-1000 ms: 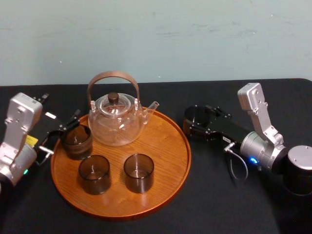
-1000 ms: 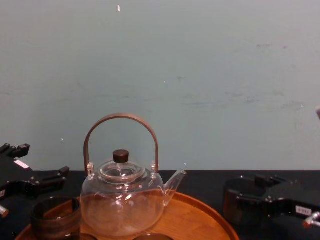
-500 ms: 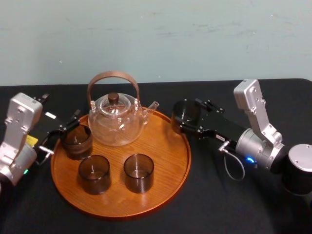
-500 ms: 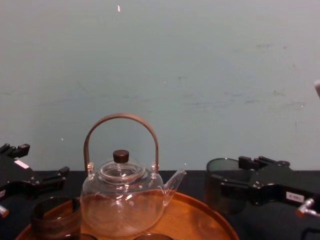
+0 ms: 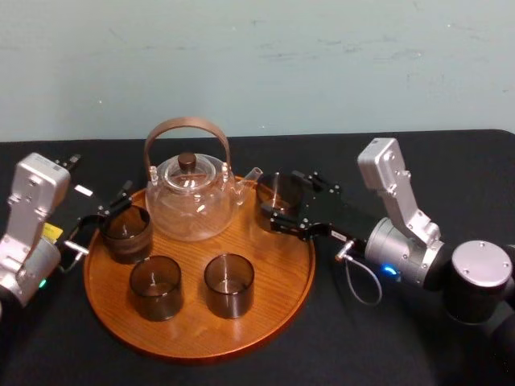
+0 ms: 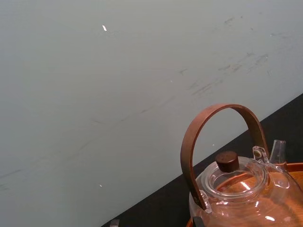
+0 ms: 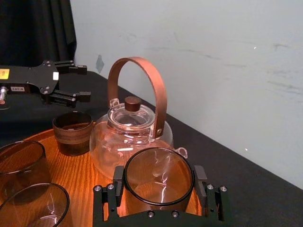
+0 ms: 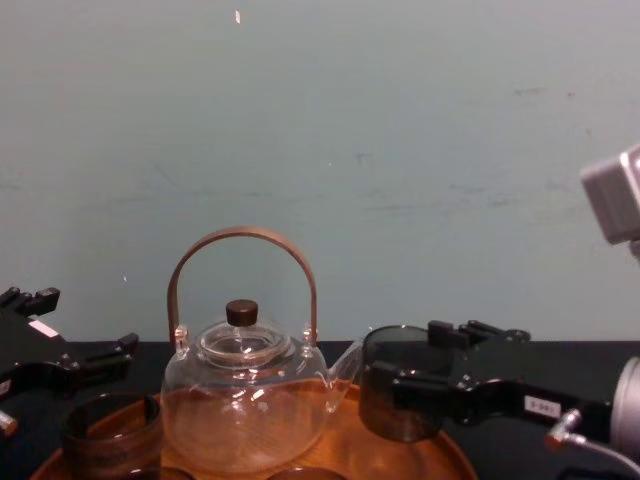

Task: Pick up the glass from the table and place it on the tray.

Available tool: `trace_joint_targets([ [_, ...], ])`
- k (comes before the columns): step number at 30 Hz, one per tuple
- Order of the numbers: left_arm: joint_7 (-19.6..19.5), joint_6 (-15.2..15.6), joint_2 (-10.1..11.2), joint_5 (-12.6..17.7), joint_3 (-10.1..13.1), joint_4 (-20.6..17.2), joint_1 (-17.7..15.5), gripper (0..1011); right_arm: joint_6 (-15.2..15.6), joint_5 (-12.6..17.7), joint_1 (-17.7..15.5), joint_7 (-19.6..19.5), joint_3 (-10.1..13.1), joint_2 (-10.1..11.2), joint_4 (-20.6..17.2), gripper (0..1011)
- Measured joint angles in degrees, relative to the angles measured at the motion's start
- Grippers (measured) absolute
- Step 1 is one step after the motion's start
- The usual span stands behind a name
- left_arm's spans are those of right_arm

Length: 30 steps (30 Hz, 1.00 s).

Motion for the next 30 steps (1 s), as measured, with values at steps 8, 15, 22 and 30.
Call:
trace_joint_targets([
  [8, 0.00, 0.00, 0.00, 0.00, 0.00, 0.00, 0.00, 1001, -0.37, -0.23, 1.21, 0.31, -1.11, -0.92, 2.41, 898],
  [15, 0.00, 0.00, 0.00, 0.00, 0.00, 0.00, 0.00, 1001, -0.50, -0.39, 1.66, 0.49, -1.66, -1.17, 3.41, 898],
  [22, 0.00, 0.00, 0.00, 0.00, 0.00, 0.00, 0.00, 1001, -0.65, -0.90, 2.06, 0.53, -2.13, -1.29, 4.56, 899],
  [30, 0.00, 0.00, 0.00, 0.00, 0.00, 0.00, 0.00, 1001, -0.96, -1.18, 2.45, 0.41, -2.24, -1.63, 5.81, 898],
])
